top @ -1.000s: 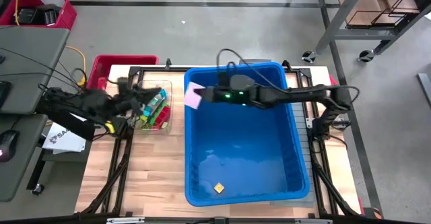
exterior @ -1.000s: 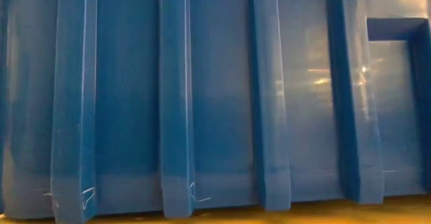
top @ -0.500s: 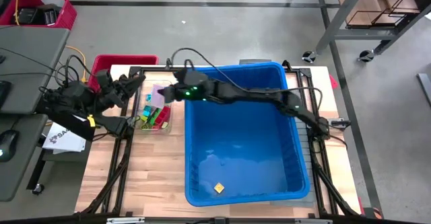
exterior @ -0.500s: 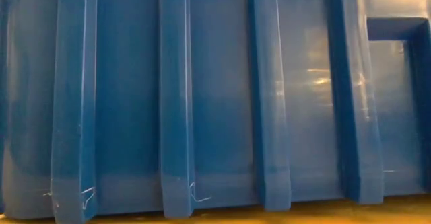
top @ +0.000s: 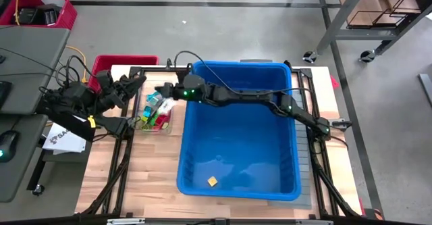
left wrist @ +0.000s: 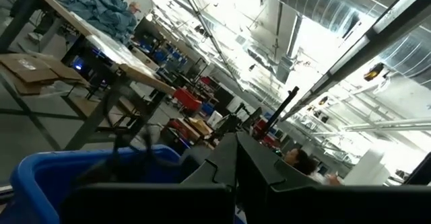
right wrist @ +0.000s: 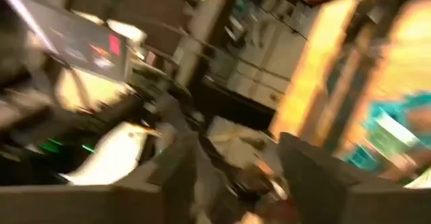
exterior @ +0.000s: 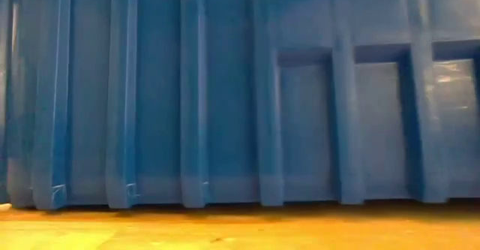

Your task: Sort blocks

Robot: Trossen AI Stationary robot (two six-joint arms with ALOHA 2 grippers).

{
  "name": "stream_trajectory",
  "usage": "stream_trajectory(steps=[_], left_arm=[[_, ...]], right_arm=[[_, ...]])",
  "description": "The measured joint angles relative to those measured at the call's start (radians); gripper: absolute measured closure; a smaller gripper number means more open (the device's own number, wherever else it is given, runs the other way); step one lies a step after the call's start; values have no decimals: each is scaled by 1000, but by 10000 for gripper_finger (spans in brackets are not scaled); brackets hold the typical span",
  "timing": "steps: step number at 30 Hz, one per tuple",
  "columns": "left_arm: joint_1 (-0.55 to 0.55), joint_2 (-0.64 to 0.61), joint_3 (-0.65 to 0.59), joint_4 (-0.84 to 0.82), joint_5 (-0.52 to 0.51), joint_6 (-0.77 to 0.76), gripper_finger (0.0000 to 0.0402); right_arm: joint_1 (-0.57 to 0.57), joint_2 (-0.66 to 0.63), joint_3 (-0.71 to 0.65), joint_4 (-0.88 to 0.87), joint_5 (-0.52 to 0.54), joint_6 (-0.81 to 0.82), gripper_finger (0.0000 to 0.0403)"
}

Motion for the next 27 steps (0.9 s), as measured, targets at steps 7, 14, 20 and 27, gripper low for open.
stream_trajectory(steps=[7,14,20,27], left_arm=[[0,0,0,-6,-7,27,401],[0,0,0,-54,-18,77,395],[0,6,-3,-133,-24,74,365],[0,-13,-24,-158,235,213,374]], right_arm=[[-6,-5,51,110,28,-9,136],[-82,-44,92,171,-265,-199,135],[-173,-173,88,-112,-367,-348,135],[-182,-409,86,-561,-395,-679,193]])
